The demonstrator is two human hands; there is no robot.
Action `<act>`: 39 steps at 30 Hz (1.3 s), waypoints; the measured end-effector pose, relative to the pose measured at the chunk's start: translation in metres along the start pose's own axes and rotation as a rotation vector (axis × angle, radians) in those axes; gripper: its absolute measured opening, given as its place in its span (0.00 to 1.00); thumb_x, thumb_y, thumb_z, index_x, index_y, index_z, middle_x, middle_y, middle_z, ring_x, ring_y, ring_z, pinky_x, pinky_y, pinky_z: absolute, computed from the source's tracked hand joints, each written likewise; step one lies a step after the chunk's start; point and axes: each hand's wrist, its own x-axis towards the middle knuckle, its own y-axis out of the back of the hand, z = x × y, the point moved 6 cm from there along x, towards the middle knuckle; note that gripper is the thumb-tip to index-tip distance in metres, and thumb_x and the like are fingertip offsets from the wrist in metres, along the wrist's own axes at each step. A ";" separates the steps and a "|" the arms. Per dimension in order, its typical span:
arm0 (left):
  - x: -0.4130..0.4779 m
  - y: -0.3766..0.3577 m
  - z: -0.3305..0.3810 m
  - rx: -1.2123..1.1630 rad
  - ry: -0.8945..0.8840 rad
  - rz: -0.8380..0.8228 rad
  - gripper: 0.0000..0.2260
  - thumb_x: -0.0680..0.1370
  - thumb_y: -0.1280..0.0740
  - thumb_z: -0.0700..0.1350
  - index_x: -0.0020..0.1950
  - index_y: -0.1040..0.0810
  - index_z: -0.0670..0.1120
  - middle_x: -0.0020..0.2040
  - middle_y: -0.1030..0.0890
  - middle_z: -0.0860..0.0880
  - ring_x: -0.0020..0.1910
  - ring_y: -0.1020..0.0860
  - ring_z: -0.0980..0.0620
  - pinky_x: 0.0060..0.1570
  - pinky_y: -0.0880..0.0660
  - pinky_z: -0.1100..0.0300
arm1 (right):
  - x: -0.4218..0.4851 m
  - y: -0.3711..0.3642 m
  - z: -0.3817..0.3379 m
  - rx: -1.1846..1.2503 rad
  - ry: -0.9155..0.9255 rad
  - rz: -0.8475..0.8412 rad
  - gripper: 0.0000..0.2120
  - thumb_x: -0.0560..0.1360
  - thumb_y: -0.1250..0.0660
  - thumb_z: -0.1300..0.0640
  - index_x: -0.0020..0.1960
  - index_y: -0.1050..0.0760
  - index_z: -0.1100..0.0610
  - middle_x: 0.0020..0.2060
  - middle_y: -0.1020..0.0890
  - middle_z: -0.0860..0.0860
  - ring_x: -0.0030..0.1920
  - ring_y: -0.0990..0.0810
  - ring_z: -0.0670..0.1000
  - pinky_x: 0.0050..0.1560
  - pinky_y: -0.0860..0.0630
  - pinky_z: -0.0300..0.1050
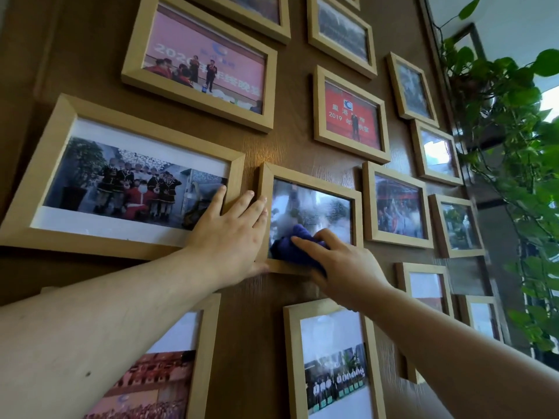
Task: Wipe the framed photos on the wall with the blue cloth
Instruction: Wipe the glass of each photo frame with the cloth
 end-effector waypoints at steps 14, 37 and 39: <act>-0.064 0.030 -0.054 0.021 -0.056 0.173 0.40 0.76 0.55 0.70 0.77 0.43 0.41 0.78 0.41 0.41 0.77 0.44 0.43 0.74 0.45 0.39 | -0.001 0.041 0.001 0.127 -0.141 0.209 0.26 0.75 0.36 0.51 0.71 0.38 0.47 0.58 0.28 0.53 0.39 0.26 0.50 0.32 0.27 0.42; -0.148 0.008 -0.208 -0.048 0.255 0.177 0.50 0.68 0.53 0.77 0.78 0.52 0.43 0.80 0.49 0.45 0.79 0.53 0.47 0.76 0.51 0.41 | 0.155 0.117 -0.217 0.137 0.091 0.375 0.26 0.77 0.40 0.49 0.73 0.43 0.45 0.62 0.32 0.55 0.44 0.24 0.57 0.35 0.22 0.53; -0.150 0.003 -0.212 -0.104 0.273 0.212 0.51 0.68 0.52 0.77 0.78 0.52 0.43 0.80 0.47 0.45 0.79 0.54 0.48 0.76 0.50 0.40 | 0.160 0.112 -0.224 0.082 0.096 0.343 0.27 0.77 0.41 0.48 0.74 0.45 0.44 0.62 0.34 0.56 0.43 0.25 0.57 0.33 0.24 0.50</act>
